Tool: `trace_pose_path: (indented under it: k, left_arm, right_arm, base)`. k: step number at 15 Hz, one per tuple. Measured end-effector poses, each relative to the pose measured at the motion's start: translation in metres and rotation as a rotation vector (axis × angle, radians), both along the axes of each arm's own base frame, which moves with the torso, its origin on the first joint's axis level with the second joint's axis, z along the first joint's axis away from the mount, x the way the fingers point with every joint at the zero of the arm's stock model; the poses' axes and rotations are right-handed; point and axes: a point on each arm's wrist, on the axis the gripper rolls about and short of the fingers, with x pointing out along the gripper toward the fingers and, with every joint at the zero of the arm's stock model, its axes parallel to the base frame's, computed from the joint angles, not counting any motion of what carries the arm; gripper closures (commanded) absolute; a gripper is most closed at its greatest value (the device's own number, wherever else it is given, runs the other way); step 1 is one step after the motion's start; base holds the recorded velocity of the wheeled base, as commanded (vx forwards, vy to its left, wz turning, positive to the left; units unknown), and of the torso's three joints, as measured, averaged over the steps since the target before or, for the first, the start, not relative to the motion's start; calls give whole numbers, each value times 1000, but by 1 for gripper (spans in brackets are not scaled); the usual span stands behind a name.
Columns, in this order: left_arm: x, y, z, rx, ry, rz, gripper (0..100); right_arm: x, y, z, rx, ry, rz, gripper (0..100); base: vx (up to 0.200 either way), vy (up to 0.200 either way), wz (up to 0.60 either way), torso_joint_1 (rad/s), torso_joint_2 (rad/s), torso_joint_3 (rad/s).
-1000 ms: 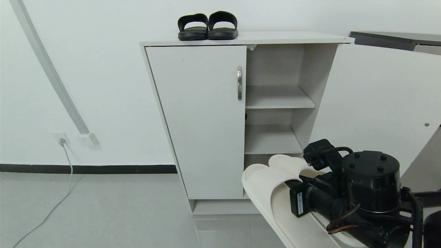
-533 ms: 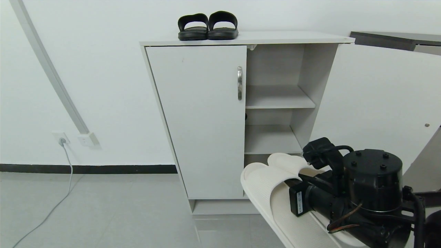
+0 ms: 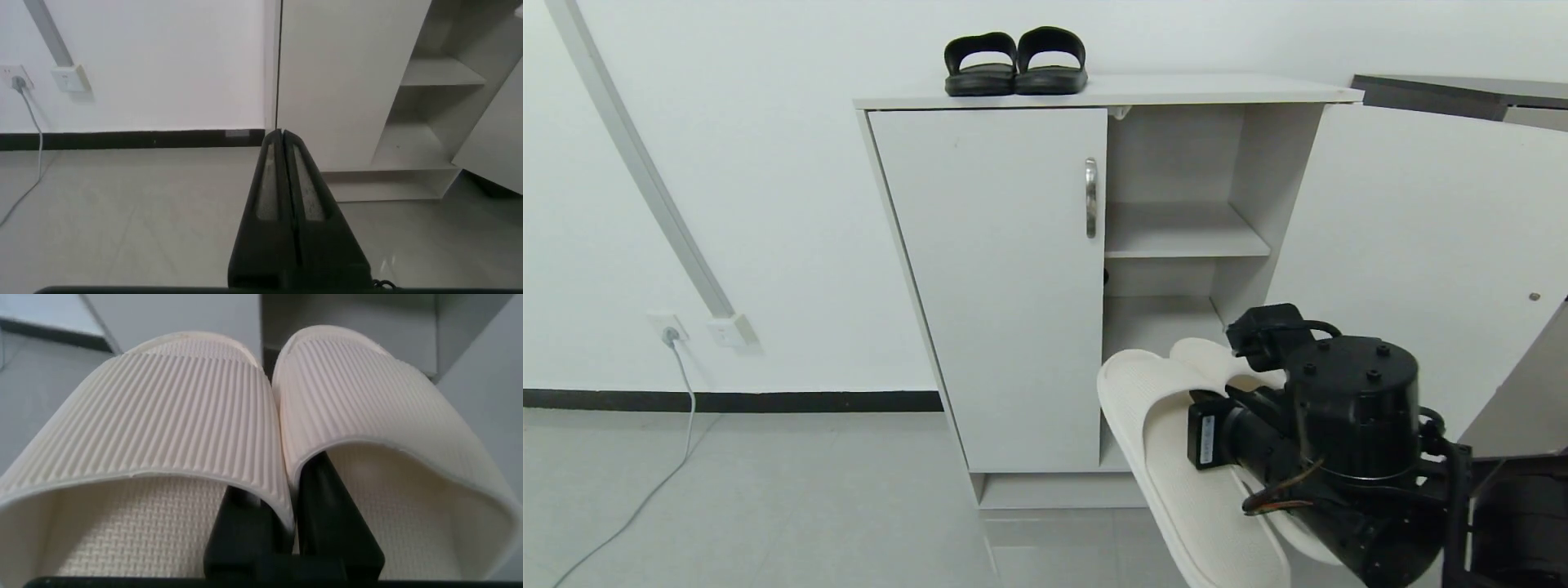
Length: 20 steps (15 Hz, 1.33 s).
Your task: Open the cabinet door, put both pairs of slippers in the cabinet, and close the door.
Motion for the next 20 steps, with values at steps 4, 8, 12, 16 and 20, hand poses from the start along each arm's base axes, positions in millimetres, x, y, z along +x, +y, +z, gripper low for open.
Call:
trace_pose_path:
  k: [4, 8, 12, 16, 20]
  left_arm:
    - [0, 0, 0, -1, 1, -1, 100]
    - [0, 0, 0, 3, 2, -3, 100]
    - [0, 0, 0, 1, 2, -1, 100]
    - [0, 0, 0, 0, 1, 0, 100]
    - [0, 0, 0, 1, 2, -2, 100]
  right_arm:
    - [27, 23, -19, 1, 13, -113, 100]
    - [45, 23, -37, -28, 42, -161, 100]
    - [51, 28, -51, -42, 53, -166, 100]
    - [54, 42, -63, -39, 48, -143, 100]
    - [58, 50, -71, -47, 54, -136, 100]
  base:
    - [0, -150, 0, 1, 1, -1]
    - [0, -200, 0, 11, 4, 2]
    - [0, -100, 0, 0, 1, 1]
    - [0, 0, 0, 0, 0, 0]
    - [150, 0, 0, -4, 3, 3]
